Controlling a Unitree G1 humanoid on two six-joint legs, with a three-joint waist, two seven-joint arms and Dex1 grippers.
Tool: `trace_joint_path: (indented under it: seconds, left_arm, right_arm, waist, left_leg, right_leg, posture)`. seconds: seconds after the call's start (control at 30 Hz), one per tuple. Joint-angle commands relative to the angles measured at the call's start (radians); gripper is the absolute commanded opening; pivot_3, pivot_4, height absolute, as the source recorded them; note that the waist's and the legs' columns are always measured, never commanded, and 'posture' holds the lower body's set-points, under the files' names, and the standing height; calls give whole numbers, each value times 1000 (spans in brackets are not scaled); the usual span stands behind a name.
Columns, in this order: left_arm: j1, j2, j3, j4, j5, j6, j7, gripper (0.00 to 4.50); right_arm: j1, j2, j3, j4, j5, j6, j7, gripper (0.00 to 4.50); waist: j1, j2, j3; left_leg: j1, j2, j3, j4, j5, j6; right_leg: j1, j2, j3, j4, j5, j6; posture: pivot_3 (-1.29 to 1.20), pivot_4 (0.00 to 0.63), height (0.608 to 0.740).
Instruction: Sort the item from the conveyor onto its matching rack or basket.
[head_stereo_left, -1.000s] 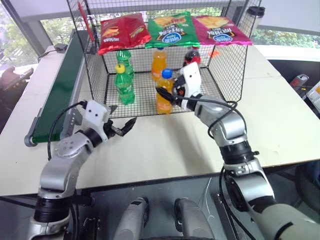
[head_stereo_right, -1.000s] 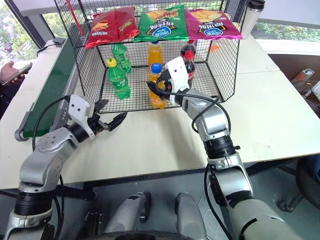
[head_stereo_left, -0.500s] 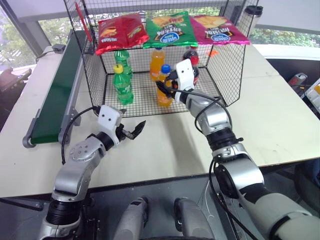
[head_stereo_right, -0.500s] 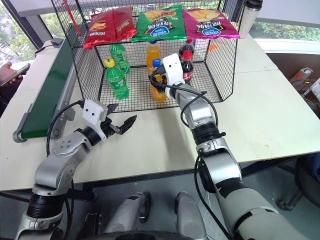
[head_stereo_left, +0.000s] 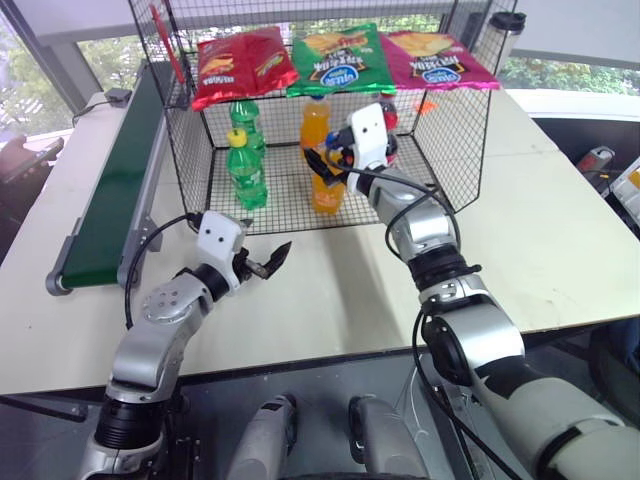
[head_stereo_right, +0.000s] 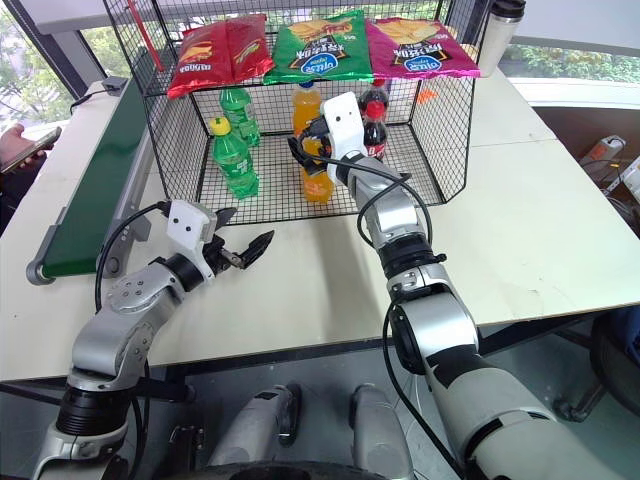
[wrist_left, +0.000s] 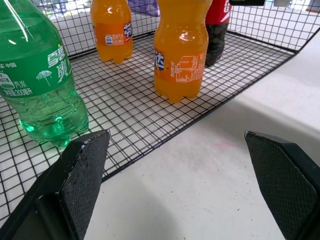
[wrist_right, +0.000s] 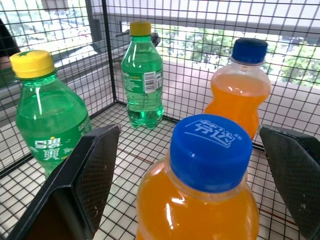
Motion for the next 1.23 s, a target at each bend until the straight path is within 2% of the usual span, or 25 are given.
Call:
trace_joint_path:
  seconds: [0.03, 0.33, 0.53, 0.67, 0.87, 1.23]
  left_arm:
    - [-6, -2, 4, -12, -1, -22, -6, 4500]
    - [-11, -10, -9, 17, 11, -44, -6, 4500]
    - [13, 3, -7, 11, 0, -59, -48, 4500]
    - [29, 15, -7, 4, -1, -55, -62, 4500]
    - [65, 32, -24, -6, 3, -47, -84, 4500]
    - [92, 37, -23, -10, -1, -60, -113, 4500]
  right_arm:
    - [9, -20, -1, -110, -11, 2, 14, 4478]
    - [142, -155, 4, -403, -17, 137, 91, 4478]
    - [372, -267, 56, -827, 154, 405, 315, 4478]
    - [484, -264, 57, -971, 221, 531, 299, 4478]
    - [620, -264, 64, -998, 210, 554, 254, 4478]
    - [698, -288, 54, -926, 160, 488, 215, 4478]
  waist:
    - [0, 0, 0]
    - [4, 0, 0]
    - [5, 0, 0]
    - [2, 0, 0]
    - [9, 0, -1]
    - [8, 0, -1]
  left_leg:
    - [0, 0, 0, 0, 0, 0]
    - [0, 0, 0, 0, 0, 0]
    - [0, 0, 0, 0, 0, 0]
    - [0, 0, 0, 0, 0, 0]
    - [2, 0, -1, 1, 0, 0]
    - [1, 0, 0, 1, 0, 0]
  right_leg:
    - [0, 0, 0, 0, 0, 0]
    - [0, 0, 0, 0, 0, 0]
    - [0, -2, 0, 0, 0, 0]
    - [1, -3, 0, 0, 0, 0]
    - [3, -3, 0, -1, -2, -4]
    - [3, -3, 0, -1, -2, -4]
  posture:
    - [0, 150, 739]
    - [0, 150, 739]
    - [0, 150, 739]
    - [0, 150, 739]
    - [0, 150, 739]
    - [0, 150, 739]
